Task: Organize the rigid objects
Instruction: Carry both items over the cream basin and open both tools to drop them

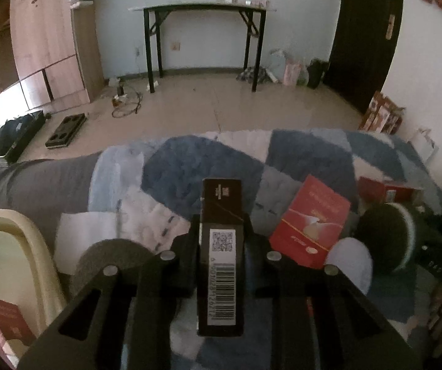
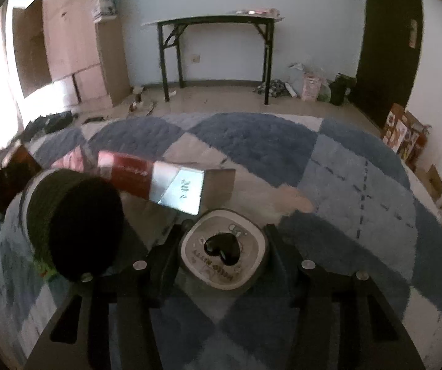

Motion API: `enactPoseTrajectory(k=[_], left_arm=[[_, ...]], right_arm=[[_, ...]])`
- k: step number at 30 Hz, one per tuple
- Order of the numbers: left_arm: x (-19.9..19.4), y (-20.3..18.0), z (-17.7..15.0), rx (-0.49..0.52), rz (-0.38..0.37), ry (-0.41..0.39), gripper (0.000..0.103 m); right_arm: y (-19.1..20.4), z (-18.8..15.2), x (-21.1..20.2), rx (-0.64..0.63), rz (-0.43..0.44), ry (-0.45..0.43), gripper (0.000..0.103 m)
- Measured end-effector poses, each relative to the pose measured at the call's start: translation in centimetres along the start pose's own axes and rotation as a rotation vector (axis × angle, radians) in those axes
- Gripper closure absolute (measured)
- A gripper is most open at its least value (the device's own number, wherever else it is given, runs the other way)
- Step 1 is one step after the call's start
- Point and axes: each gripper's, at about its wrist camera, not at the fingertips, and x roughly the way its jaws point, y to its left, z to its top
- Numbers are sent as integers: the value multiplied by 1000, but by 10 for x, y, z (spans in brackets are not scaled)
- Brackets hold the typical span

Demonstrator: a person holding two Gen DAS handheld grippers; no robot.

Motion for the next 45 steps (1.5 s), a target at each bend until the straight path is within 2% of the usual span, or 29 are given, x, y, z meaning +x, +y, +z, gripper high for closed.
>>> enactPoseTrajectory(k=[3, 6, 8, 12, 15, 17, 18, 21, 22, 25, 27, 30, 32, 36, 45], left_arm=[[-26, 12, 0, -9, -8, -40, 79], [-63, 36, 4, -49, 0, -118, 79], [-93, 58, 4, -83, 7, -169, 79], [-146, 118, -8, -164, 55, -243, 79], [-172, 166, -26, -217, 115, -268, 79], [-179, 201, -39, -266, 115, -272, 79], [-180, 223, -48, -322, 123, -277, 79], [-172, 262, -67, -433, 169, -255, 79], [-168, 276, -74, -475, 182, -245, 79], [-157, 293, -84, -538, 208, -227, 79], [-149, 299, -87, -552, 210, -215, 79], [-133, 303, -87, -566, 187, -197, 79], [-125, 304, -86, -560, 208, -164, 79], [-122, 306, -85, -552, 257, -136, 79], [-102, 307, -89, -536, 310, -49, 79]], right_arm=[[-5, -3, -10, -17, 12, 26, 52], [-19, -6, -26, 16, 40, 47, 52], [-24, -5, -45, 40, 58, 29, 52], [-10, 7, -92, 17, 138, -76, 52], [30, 15, -128, -56, 238, -162, 52], [64, 21, -142, -114, 331, -201, 52], [87, 25, -147, -151, 385, -216, 52], [161, 39, -148, -278, 545, -206, 52], [197, 45, -145, -344, 597, -193, 52], [276, 55, -128, -471, 661, -163, 52], [316, 61, -109, -525, 671, -130, 52], [358, 65, -75, -565, 651, -71, 52], [376, 63, -57, -582, 646, -41, 52], [397, 62, -31, -612, 643, -6, 52], [435, 51, -12, -699, 616, 34, 52]])
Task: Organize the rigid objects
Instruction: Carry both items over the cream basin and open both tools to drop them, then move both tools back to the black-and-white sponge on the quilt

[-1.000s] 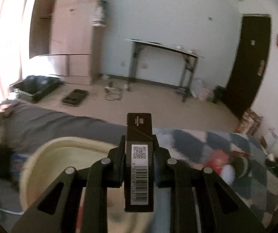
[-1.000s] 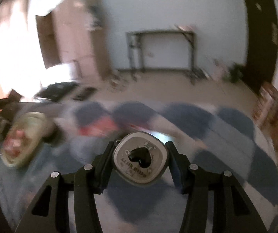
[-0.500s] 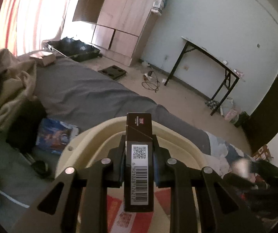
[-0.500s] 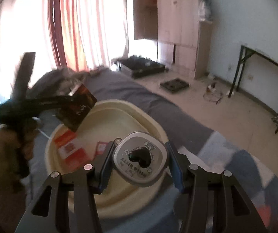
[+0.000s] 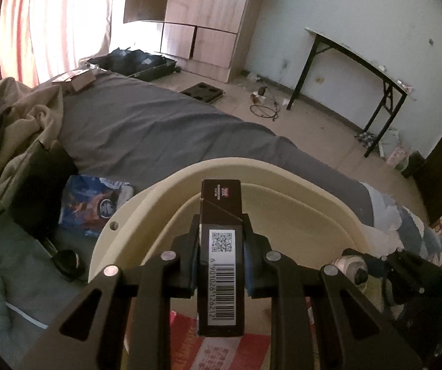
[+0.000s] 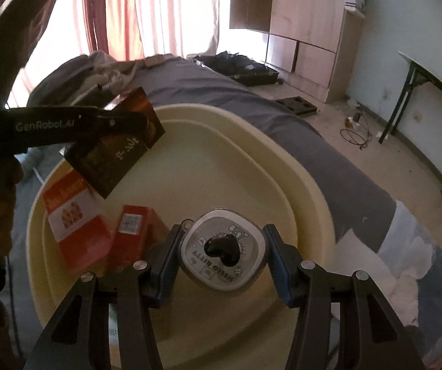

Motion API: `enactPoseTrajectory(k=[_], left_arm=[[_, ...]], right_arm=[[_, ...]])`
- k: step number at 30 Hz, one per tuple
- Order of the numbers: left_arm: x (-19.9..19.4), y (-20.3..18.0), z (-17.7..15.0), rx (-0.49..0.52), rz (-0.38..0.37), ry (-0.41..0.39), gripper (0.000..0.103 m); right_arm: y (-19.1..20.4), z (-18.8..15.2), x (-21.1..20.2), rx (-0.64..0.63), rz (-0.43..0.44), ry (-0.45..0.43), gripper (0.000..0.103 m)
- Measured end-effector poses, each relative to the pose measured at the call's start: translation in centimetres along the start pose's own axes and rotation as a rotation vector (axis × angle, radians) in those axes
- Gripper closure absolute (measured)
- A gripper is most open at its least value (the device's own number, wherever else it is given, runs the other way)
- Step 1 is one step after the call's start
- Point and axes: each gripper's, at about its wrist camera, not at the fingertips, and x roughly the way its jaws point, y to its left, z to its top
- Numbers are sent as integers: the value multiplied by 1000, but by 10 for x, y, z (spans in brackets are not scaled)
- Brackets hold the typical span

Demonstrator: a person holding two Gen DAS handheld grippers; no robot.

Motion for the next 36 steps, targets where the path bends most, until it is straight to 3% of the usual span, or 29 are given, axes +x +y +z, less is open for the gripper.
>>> enactPoseTrajectory(k=[12, 18, 19, 21, 23, 25, 28, 32, 36], left_arm=[[16, 0, -3, 4, 32, 56, 76], [13, 3, -1, -20, 25, 46, 49], [12, 4, 0, -31, 17, 39, 38], [7, 5, 2, -54, -4, 26, 26], [-6, 6, 6, -77, -34, -11, 18], [-27, 3, 11, -89, -70, -70, 0], [-58, -12, 16, -70, -138, -147, 0], [-80, -52, 17, 15, -244, -165, 0], [-80, -113, 8, 159, -276, -120, 0]], right_arm=[[-10, 5, 15, 60, 72, 36, 52], [-19, 4, 25, 98, 106, 40, 51], [-19, 4, 25, 102, 108, 39, 50], [-20, 4, 24, 104, 101, 32, 41], [-21, 4, 17, 114, 114, 13, 21], [-25, 3, -2, 133, 94, -24, 8], [-41, -3, -49, 189, 112, -113, 0], [-75, -37, -137, 225, -65, -216, 0], [-115, -95, -216, 274, -365, -282, 0]])
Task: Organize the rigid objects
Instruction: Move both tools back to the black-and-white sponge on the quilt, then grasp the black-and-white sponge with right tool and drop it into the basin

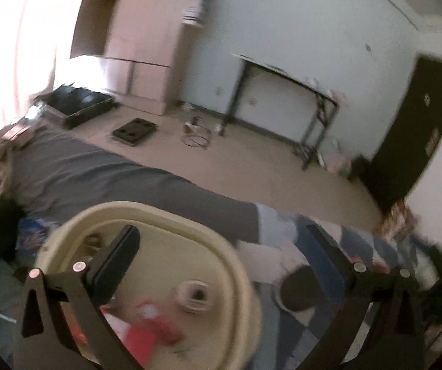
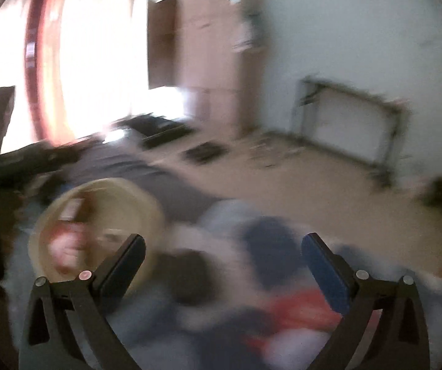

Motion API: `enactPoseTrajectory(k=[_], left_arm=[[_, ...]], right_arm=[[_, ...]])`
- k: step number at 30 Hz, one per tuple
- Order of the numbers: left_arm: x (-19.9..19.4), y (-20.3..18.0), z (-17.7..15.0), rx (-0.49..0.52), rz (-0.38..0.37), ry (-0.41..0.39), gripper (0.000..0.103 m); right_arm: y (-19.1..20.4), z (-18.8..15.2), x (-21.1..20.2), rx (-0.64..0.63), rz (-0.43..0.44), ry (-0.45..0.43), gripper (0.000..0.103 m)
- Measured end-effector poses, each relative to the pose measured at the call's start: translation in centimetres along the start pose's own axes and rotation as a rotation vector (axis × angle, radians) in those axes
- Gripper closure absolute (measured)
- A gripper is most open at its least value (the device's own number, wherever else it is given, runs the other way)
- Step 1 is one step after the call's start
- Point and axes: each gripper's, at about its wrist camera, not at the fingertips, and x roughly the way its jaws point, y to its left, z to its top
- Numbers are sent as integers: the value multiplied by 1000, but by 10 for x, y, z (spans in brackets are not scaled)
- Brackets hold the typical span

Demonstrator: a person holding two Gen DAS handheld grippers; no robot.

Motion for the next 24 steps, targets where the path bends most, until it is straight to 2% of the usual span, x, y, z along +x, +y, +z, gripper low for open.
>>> enactPoseTrajectory(k=[3, 5, 6, 9, 11, 14, 16, 21, 22, 23, 24], left_arm=[[23, -33, -6, 57, -63, 97, 0], [39, -58, -14, 119, -68, 143, 0], [48, -74, -20, 178, -55, 156, 0], [69, -104, -34, 260, -60, 207, 0], [81, -111, -40, 283, -63, 240, 0], [96, -124, -52, 346, -27, 270, 0], [101, -128, -63, 390, 17, 278, 0], [115, -122, -76, 387, 41, 316, 1], [118, -122, -78, 397, 45, 324, 7], [121, -123, -79, 405, 45, 327, 13], [122, -124, -81, 415, 49, 326, 31]], right_arm=[[-57, -27, -45, 134, -105, -68, 0], [-91, -48, -58, 256, -156, -53, 0], [-99, -54, -57, 274, -171, -34, 0], [-115, -65, -33, 285, -189, 75, 0], [-118, -72, -11, 301, -200, 187, 0], [-118, -80, 13, 272, -242, 292, 1], [-120, -82, 24, 278, -250, 315, 1], [-125, -81, 56, 306, -204, 367, 7], [-125, -80, 58, 293, -204, 362, 10], [-124, -79, 58, 272, -196, 349, 17], [-122, -81, 56, 259, -186, 345, 23]])
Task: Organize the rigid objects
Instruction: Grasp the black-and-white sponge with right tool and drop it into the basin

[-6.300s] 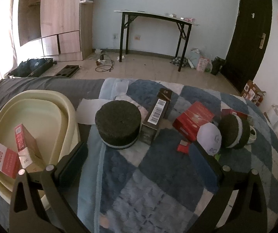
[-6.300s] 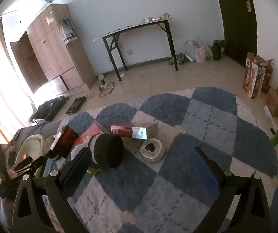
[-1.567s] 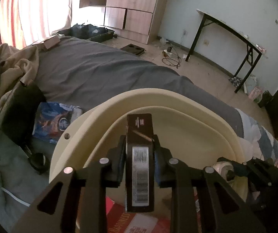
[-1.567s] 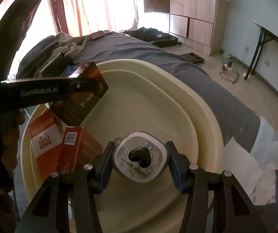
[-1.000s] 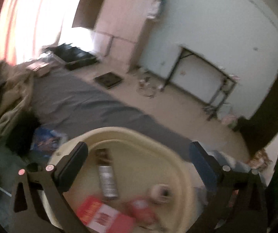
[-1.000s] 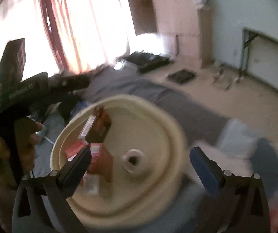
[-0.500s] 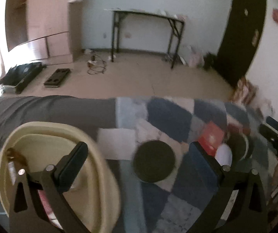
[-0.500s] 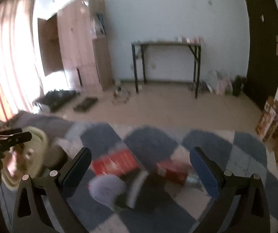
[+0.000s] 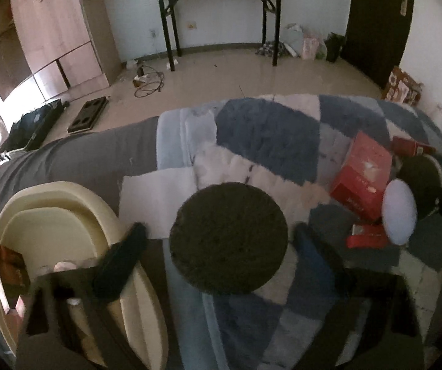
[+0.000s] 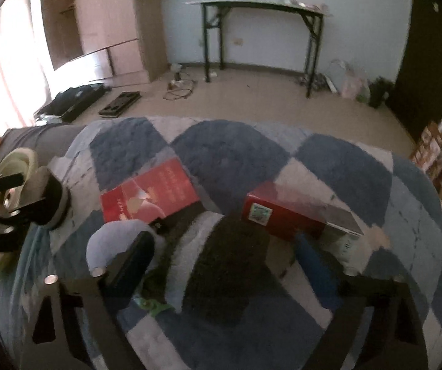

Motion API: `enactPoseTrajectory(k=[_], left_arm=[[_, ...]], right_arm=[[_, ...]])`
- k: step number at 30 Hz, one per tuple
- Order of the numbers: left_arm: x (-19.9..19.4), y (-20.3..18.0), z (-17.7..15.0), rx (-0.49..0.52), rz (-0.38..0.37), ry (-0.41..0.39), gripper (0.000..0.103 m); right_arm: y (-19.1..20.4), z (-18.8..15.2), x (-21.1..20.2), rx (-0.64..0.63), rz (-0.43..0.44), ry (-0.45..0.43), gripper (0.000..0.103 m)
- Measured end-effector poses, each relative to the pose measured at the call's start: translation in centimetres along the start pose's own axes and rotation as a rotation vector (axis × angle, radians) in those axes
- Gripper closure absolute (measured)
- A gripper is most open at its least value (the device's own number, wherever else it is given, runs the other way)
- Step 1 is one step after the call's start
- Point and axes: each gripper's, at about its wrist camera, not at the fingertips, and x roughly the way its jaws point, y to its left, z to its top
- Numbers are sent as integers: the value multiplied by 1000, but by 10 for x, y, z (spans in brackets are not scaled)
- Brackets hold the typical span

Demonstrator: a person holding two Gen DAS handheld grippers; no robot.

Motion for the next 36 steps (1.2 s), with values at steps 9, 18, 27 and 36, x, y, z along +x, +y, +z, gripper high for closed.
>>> enactPoseTrajectory(k=[9, 18, 27, 36], left_arm=[[-34, 10, 5, -3, 15, -87, 34], [-151, 143, -37, -213, 121, -246, 34], [-130, 253, -89, -544, 266, -161, 34], [-86, 265, -96, -563, 338, 0, 34]], right_arm=[[-10, -8, -15, -18, 36, 6, 40], [64, -6, -120, -148, 248, -293, 40], [255, 15, -55, -476, 485, -222, 40], [334, 68, 8, -524, 520, -215, 40]])
